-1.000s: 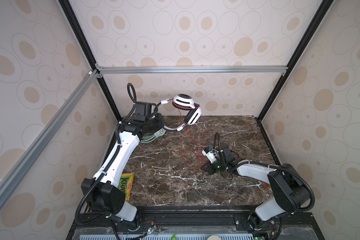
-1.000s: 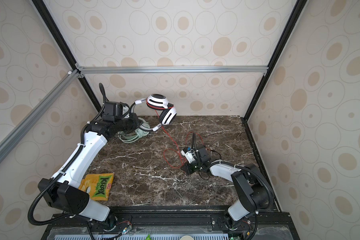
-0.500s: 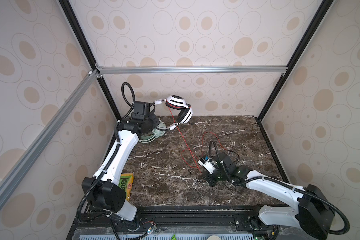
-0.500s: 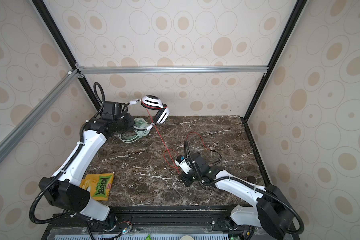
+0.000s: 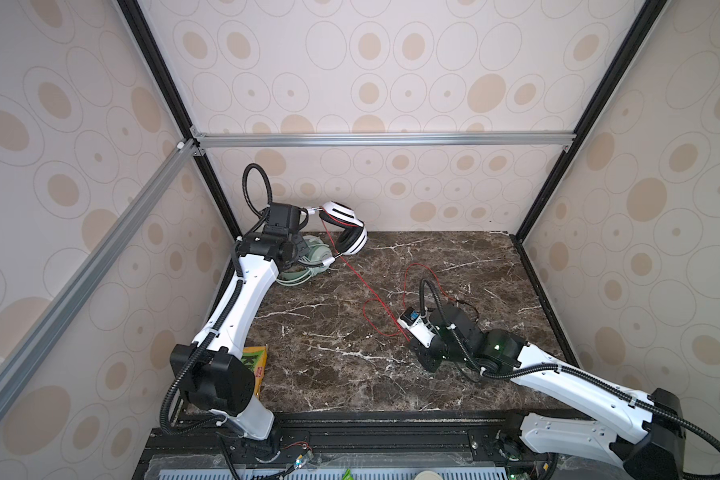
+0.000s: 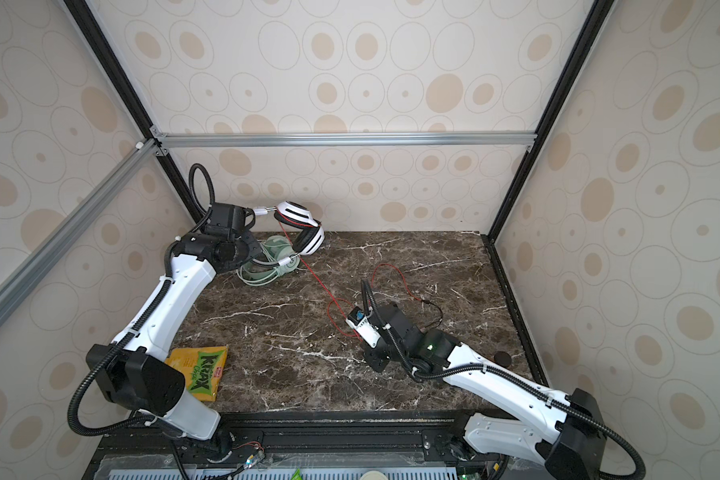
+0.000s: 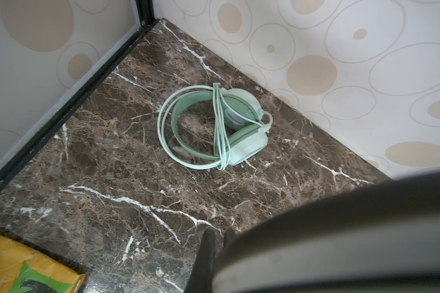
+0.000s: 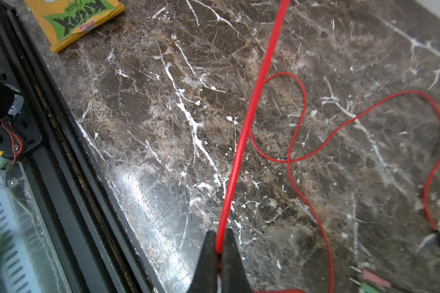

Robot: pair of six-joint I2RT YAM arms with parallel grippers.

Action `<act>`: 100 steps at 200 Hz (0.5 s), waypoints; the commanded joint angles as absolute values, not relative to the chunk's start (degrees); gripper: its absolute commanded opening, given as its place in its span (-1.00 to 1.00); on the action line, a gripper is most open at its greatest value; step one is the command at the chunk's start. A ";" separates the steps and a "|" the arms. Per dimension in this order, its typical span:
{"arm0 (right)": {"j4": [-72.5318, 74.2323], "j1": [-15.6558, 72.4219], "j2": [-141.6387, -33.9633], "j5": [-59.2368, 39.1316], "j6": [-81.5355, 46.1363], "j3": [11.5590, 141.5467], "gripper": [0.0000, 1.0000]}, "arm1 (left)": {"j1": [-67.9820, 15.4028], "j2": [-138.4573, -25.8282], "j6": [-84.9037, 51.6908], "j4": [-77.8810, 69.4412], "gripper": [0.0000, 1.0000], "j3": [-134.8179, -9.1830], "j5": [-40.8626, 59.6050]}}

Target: Wrap the headphones

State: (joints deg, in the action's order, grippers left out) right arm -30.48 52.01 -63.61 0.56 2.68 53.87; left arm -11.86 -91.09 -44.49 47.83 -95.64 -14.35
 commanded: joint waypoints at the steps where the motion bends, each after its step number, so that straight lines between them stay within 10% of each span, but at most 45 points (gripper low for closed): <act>1: -37.91 53.71 -64.24 6.63 7.80 60.32 -1.00 | -13.90 -90.96 -45.00 48.11 -1.00 -96.09 -23.29; 100: -39.70 53.86 -69.72 14.33 19.17 81.68 -1.00 | -31.35 -95.16 -38.19 53.30 -1.00 -95.29 -46.70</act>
State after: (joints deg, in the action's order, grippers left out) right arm -39.38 53.56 -68.16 11.40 14.96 77.47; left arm -27.79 -95.22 -40.47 54.02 -94.72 -38.94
